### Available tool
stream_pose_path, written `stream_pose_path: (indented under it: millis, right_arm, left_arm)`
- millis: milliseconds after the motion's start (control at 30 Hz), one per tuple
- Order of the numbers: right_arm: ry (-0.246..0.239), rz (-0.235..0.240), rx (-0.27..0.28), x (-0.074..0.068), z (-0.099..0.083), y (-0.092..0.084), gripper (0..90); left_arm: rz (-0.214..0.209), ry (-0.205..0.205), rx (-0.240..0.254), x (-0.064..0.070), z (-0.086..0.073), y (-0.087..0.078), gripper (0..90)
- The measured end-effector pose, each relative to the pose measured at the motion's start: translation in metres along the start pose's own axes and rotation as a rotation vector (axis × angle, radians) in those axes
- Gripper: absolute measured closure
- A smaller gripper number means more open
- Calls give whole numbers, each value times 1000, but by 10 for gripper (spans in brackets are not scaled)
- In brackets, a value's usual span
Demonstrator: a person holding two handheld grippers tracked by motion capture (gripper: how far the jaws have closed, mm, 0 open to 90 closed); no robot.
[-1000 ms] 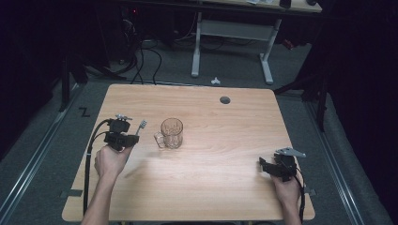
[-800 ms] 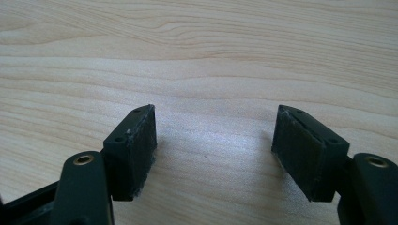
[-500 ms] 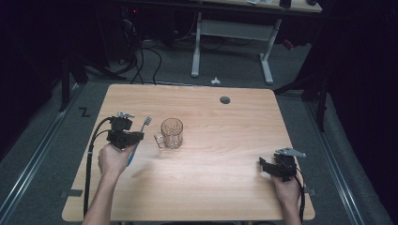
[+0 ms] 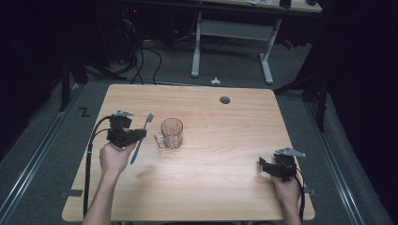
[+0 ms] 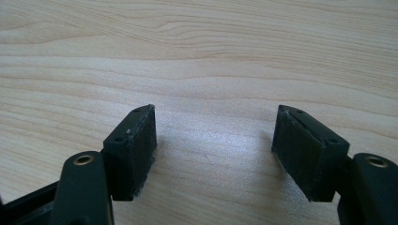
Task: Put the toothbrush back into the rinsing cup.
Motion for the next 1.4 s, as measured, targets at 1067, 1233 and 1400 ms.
stream_pose_path:
  millis: [1067, 1233, 1400]
  right_arm:
    - [-4, 0, 0, 0, 0, 0, 310]
    - [-4, 0, 0, 0, 0, 0, 310]
    - [-4, 0, 0, 0, 0, 0, 310]
  left_arm:
    - [-99, 0, 124, 23, 43, -3, 800]
    - [-100, -12, 135, 22, 49, 0, 800]
    - [-100, -11, 147, 25, 56, 2, 800]
Point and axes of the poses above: each handheld gripper's, and its own axes: y roughly forward along the jaws, z roughly out of its top, x roughly to its right, the point moved 9 cm from there along y, roughly forward along the jaws, and after that the axes turned 9 degrees about z, right-handed, at the moved point
